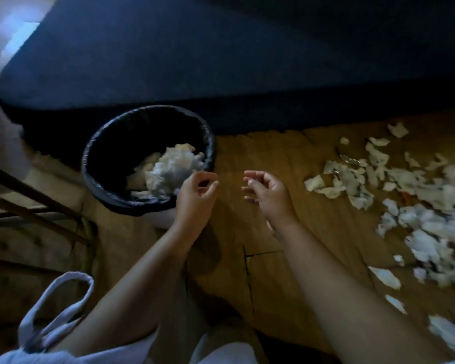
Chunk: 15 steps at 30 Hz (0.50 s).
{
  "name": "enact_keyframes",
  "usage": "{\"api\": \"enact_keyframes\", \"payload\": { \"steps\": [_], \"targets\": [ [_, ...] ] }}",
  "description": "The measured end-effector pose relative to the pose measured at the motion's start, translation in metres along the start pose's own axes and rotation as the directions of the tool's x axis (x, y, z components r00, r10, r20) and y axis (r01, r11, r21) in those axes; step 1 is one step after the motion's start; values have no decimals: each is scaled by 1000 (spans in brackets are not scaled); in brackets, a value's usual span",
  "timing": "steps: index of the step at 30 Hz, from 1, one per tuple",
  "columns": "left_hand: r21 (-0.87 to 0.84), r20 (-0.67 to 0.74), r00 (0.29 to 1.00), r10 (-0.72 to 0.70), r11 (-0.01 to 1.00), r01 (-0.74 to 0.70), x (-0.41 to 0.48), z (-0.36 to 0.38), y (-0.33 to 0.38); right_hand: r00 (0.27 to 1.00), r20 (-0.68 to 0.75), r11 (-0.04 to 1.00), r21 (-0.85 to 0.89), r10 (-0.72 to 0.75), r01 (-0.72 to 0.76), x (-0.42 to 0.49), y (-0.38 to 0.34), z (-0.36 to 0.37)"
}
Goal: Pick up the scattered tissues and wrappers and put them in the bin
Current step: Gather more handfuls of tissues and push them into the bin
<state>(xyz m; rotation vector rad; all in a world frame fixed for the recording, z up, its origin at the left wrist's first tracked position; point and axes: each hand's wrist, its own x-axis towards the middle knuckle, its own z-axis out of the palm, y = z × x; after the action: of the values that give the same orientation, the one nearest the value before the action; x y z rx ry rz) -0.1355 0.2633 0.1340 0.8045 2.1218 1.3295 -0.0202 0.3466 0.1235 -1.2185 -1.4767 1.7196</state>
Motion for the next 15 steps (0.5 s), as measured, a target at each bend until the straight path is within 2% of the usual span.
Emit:
{"api": "enact_keyframes", "payload": {
  "steps": [3,7,12,15],
  "targets": [
    [40,122,992,-15,999,10,-31,52,5,990,-136,999,14,47,-45,-26,29,-57],
    [97,315,945,-84,994,56,-88,133,15,957,-272,995,5,100,-103,-69,67,-148],
    [203,556,827,-80,978,-42,-165,244,23,884,-431,983,44,180,-179,-127,118,-272],
    [267,640,765,-80,956,-124,-203,307,25,828,-516,971,34,220,-237,-160,160,-339]
  ]
}}
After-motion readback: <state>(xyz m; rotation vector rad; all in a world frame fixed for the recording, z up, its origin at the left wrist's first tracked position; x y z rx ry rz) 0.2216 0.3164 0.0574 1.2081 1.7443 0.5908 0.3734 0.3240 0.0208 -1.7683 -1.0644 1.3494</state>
